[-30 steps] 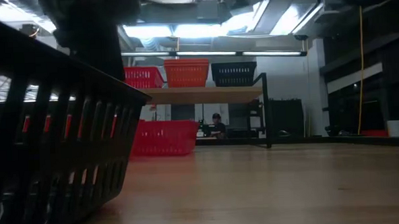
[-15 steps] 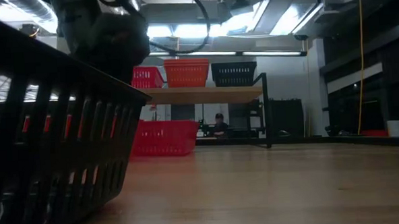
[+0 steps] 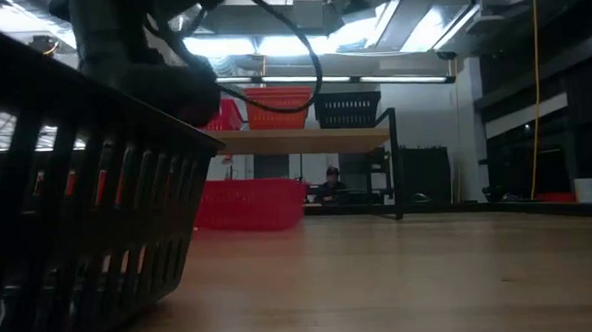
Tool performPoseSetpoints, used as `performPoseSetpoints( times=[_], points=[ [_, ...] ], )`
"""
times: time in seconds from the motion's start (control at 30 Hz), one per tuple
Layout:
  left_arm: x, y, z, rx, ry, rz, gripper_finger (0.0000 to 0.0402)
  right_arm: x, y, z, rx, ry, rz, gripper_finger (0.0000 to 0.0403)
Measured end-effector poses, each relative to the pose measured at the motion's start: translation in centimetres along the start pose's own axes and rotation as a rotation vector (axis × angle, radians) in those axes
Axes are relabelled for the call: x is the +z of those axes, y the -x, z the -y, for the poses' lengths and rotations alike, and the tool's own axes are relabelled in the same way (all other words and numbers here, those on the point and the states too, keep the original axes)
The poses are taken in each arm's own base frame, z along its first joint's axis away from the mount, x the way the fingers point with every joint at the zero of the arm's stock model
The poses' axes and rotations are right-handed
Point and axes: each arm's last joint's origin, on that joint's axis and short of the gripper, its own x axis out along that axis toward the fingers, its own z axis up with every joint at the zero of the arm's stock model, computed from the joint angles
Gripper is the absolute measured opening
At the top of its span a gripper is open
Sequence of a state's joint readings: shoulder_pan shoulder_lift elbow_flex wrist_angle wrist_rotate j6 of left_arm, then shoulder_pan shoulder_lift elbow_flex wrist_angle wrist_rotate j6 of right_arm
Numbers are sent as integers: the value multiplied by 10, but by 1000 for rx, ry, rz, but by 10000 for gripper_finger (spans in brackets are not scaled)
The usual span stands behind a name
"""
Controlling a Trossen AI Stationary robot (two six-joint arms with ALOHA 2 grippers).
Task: Stack baskets on shelf by color
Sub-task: Stack the bottom red bin on the red bin on the shelf
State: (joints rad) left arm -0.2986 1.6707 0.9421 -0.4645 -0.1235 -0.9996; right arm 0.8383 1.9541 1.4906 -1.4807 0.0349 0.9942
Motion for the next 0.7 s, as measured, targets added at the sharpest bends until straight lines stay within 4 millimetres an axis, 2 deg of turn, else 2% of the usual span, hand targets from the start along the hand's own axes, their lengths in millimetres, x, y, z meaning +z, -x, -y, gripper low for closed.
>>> performPoseSetpoints(
  times=[0.07,0.2,0.3,0.43,0.57,0.7],
  points=[
    [-4,6,5,-12,-30,-3,11,0,0,0,1,0,1,101],
    [-10,35,30,-118,-86,-14,2,2,0,-3,30,-1,20,101],
    [-13,67,50,-197,-164,6,1,3,0,-5,53,-2,35,101],
    [-9,122,69,-277,-338,143,0,5,0,-7,76,-3,50,101],
    [5,170,73,-202,-511,317,0,7,1,-9,83,-6,85,101],
    [21,214,58,-1,-659,443,0,9,1,-11,93,-9,118,101]
  ],
)
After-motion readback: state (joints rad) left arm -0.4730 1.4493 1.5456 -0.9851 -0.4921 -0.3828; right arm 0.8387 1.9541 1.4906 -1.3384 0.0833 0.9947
